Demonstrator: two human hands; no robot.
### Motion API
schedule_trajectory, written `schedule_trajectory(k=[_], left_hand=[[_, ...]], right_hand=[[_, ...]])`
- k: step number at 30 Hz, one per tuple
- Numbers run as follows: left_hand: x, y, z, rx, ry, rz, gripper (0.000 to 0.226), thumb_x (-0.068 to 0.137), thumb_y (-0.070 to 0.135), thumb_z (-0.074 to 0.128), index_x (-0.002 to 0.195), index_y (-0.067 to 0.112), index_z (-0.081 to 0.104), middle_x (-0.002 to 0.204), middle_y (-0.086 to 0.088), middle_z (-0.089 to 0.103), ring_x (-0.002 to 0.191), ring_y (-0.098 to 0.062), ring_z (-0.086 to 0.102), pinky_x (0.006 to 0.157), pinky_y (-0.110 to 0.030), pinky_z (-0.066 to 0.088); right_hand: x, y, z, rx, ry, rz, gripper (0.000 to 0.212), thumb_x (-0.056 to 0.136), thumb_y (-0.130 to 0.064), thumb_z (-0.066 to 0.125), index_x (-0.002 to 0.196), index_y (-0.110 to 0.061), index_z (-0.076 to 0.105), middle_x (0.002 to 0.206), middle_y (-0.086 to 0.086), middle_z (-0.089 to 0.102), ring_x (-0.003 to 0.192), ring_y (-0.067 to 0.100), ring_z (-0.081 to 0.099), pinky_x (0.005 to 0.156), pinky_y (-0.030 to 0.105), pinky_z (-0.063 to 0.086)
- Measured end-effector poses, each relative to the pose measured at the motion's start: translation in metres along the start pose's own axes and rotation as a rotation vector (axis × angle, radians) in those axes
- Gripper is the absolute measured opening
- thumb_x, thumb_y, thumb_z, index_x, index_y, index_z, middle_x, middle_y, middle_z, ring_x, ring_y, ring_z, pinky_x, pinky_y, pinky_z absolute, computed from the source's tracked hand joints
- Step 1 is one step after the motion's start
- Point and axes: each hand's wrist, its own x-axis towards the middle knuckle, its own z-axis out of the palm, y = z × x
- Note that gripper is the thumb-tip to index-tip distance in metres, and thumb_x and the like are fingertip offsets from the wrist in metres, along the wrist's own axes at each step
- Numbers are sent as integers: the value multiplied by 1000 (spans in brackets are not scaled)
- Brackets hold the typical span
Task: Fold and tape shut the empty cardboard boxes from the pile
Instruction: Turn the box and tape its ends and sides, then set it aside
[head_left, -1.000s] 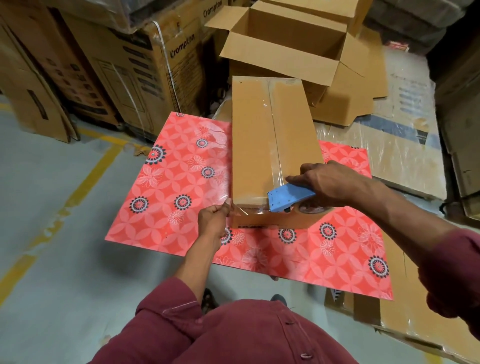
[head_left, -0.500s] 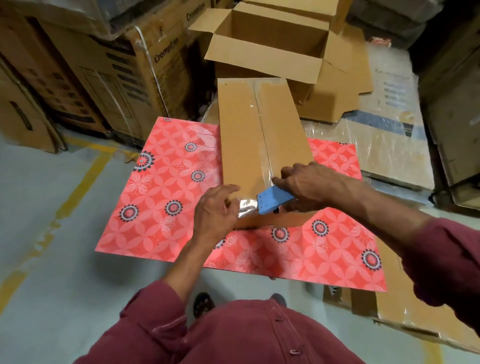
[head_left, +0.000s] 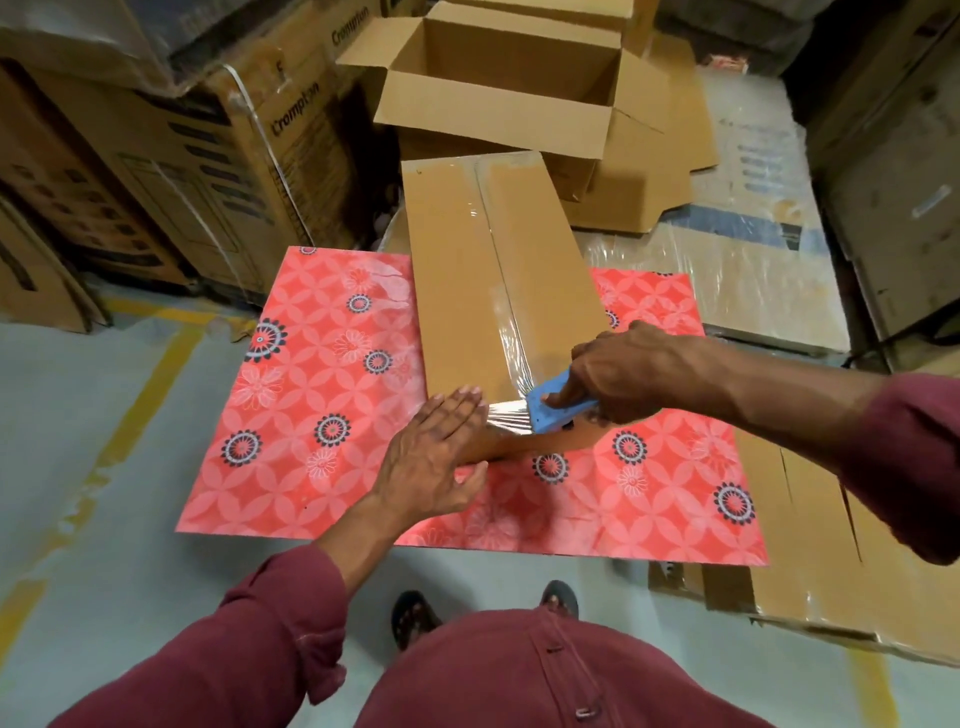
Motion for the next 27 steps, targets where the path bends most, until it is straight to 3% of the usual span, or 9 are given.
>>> schedule_trajectory(k=[4, 6, 13, 17, 23, 27], left_hand=[[-2, 0, -1, 0, -14, -10, 77, 85, 42, 67, 152, 6, 51, 160, -12, 45, 151, -24, 40, 127, -40, 26], [-1, 2, 0, -5, -16, -17, 78, 85, 42, 66, 153, 6, 50, 161, -12, 44, 151, -24, 40, 128, -39, 24], [-1, 5, 4, -28, 28, -37, 72, 85, 40, 66, 148, 7, 56, 159, -10, 47, 149, -23, 43, 124, -48, 32], [-1, 8, 4, -3, 4, -49, 74, 85, 41, 65, 149, 6, 54, 161, -10, 45, 150, -23, 41, 127, -44, 27], [0, 6, 0, 38, -45, -37, 77, 86, 44, 62, 152, 6, 51, 163, -9, 40, 152, -21, 36, 130, -37, 18], [-1, 8, -1, 32, -35, -34, 77, 85, 43, 61, 152, 5, 50, 162, -10, 40, 152, -22, 37, 130, -37, 17]], right_hand=[[-31, 40, 18, -51, -139, 106, 58, 94, -42, 60, 139, -71, 38, 120, -13, 57, 115, 20, 61, 87, 44, 51], [-45, 58, 27, -42, -178, 158, 63, 93, -38, 61, 142, -70, 36, 118, -13, 56, 114, 20, 60, 87, 42, 47], [-61, 68, 43, 19, -49, 129, 57, 96, -42, 58, 145, -65, 38, 123, -8, 55, 120, 21, 57, 93, 41, 44], [-80, 81, 37, 47, 15, 102, 53, 97, -50, 56, 143, -69, 37, 118, -11, 52, 117, 17, 57, 82, 35, 36], [-75, 99, 42, 104, -16, 131, 58, 92, -44, 64, 139, -71, 41, 105, -20, 45, 116, 14, 59, 87, 35, 31], [-71, 108, 61, 152, -58, 159, 58, 92, -47, 65, 137, -72, 41, 103, -16, 54, 105, 16, 60, 95, 41, 43]])
